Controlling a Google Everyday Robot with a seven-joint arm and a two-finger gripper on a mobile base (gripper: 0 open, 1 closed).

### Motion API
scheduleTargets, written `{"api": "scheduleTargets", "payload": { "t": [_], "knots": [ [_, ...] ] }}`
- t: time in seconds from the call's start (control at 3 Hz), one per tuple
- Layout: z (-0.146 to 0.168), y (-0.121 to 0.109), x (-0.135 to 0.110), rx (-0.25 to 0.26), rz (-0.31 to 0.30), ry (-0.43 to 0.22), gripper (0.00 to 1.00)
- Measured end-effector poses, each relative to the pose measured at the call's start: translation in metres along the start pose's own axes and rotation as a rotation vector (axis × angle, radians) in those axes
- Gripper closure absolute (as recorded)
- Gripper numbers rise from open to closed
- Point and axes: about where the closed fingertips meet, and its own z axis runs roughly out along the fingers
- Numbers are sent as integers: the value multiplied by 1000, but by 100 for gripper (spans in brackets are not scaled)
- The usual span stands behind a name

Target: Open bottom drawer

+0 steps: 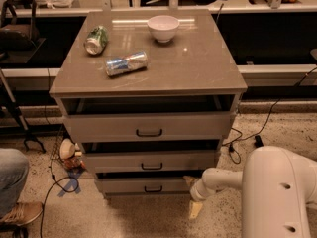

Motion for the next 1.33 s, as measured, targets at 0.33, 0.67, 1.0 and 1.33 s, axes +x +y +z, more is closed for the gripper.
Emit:
{"api": "scheduleTargets", "payload": {
  "t": [0.33, 0.67, 1.0, 1.33],
  "knots": [
    [17, -16, 4, 20, 8, -15, 0],
    [35, -31, 9, 28, 14, 1, 0],
    [63, -46, 10, 7, 16, 22, 3],
    [77, -47, 11, -10, 22, 24, 25]
  ]
}}
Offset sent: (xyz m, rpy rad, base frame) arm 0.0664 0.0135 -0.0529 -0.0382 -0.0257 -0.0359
